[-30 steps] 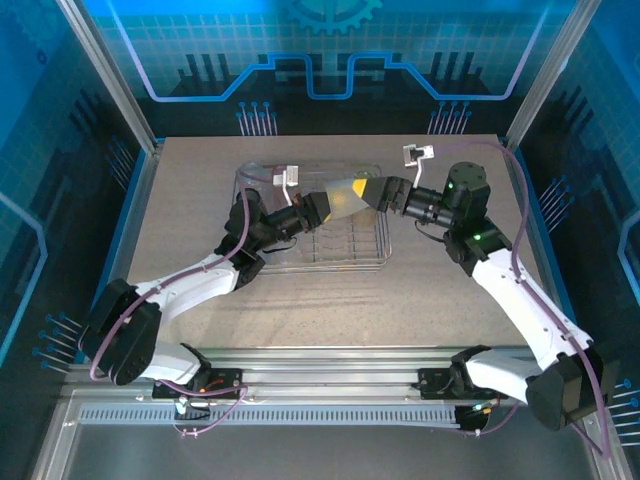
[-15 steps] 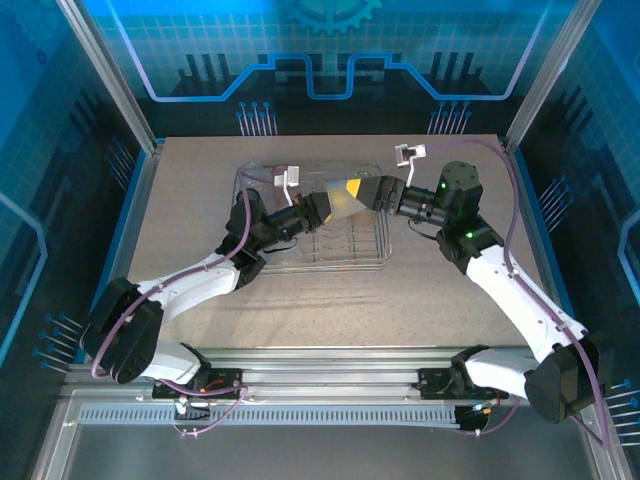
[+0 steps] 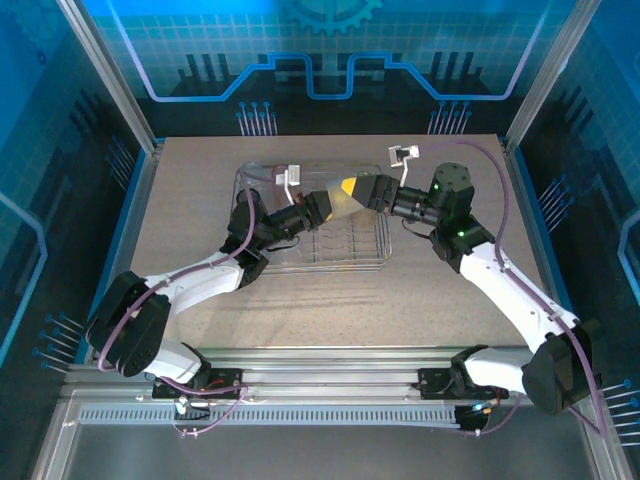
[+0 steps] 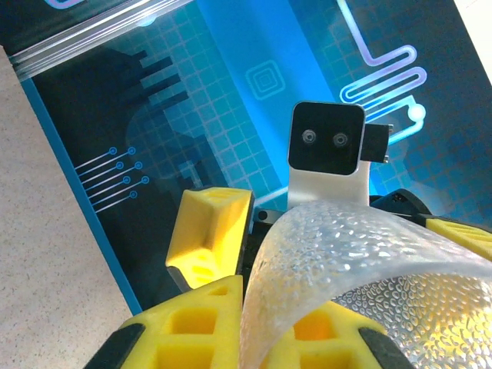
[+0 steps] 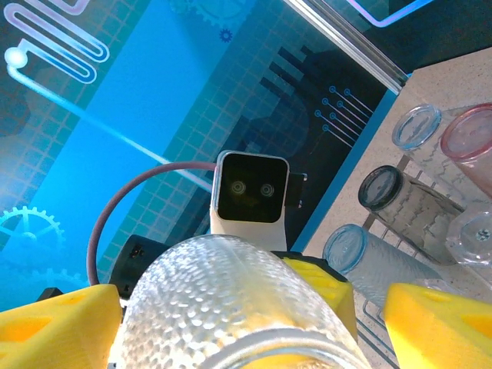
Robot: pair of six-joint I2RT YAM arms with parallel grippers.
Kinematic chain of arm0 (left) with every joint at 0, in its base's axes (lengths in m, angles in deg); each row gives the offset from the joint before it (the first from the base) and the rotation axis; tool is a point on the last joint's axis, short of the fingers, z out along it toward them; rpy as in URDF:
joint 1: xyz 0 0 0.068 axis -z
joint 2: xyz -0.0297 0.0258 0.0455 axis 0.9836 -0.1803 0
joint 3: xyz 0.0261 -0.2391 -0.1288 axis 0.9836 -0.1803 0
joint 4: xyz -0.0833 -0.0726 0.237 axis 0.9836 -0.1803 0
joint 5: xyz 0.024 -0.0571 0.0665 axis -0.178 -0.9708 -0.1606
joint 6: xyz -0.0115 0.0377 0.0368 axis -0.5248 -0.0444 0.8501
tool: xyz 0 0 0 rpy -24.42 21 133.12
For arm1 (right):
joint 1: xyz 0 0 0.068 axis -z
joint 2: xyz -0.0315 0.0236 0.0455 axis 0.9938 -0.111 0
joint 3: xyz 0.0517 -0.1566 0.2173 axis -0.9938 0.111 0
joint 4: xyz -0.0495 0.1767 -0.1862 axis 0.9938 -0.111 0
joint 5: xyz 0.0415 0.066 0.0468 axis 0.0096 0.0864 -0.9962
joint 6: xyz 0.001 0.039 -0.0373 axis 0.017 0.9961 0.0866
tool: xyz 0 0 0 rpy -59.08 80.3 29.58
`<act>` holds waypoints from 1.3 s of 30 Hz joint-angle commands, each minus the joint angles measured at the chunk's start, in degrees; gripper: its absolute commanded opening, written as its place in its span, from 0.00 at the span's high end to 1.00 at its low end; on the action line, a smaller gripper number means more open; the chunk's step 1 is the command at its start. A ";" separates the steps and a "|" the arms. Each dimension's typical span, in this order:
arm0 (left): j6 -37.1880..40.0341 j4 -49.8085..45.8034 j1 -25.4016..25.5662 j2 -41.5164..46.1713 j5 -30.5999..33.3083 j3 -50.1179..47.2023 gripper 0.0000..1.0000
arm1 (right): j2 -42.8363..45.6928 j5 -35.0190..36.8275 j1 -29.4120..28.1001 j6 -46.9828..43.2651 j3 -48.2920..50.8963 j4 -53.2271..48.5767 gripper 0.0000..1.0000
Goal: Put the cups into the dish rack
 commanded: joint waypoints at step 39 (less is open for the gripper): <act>22.39 -30.65 -0.25 13.62 5.76 -3.74 0.01 | 1.69 27.65 0.41 -41.58 -20.55 -50.84 0.56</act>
